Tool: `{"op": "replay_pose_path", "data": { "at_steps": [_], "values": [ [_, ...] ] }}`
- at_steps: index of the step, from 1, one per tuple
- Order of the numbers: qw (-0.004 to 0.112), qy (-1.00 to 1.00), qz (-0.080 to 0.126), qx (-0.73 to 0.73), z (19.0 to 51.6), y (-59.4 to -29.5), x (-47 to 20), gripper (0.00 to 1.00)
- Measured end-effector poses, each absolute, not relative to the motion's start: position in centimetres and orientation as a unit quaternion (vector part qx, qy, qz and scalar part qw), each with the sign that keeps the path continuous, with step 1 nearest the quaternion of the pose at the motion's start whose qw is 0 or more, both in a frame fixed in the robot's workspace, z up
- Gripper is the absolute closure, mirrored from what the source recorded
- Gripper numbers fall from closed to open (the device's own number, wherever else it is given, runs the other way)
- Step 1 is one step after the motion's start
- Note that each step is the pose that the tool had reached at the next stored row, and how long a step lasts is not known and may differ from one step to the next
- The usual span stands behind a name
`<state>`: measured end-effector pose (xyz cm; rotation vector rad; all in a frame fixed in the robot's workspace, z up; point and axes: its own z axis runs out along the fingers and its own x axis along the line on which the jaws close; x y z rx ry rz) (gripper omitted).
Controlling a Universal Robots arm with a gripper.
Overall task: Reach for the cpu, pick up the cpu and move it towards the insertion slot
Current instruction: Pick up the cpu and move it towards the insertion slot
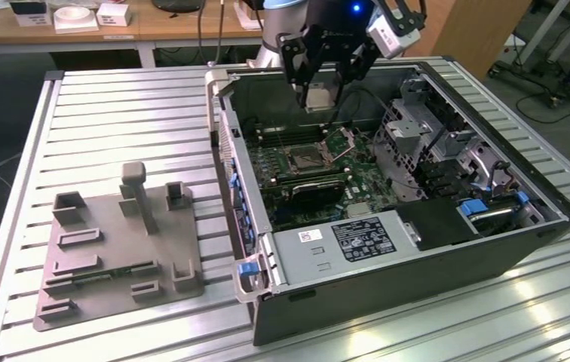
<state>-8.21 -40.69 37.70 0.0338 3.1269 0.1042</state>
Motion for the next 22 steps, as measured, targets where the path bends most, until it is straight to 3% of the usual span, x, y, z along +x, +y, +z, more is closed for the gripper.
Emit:
{"op": "replay_pose_path", "data": {
  "at_steps": [17,22],
  "values": [
    [0.006,0.999,0.033,0.011,37.6,-40.6,-8.0,0.46],
    [0.006,0.999,0.033,0.011,37.5,-39.3,-7.7,0.46]
  ]
}}
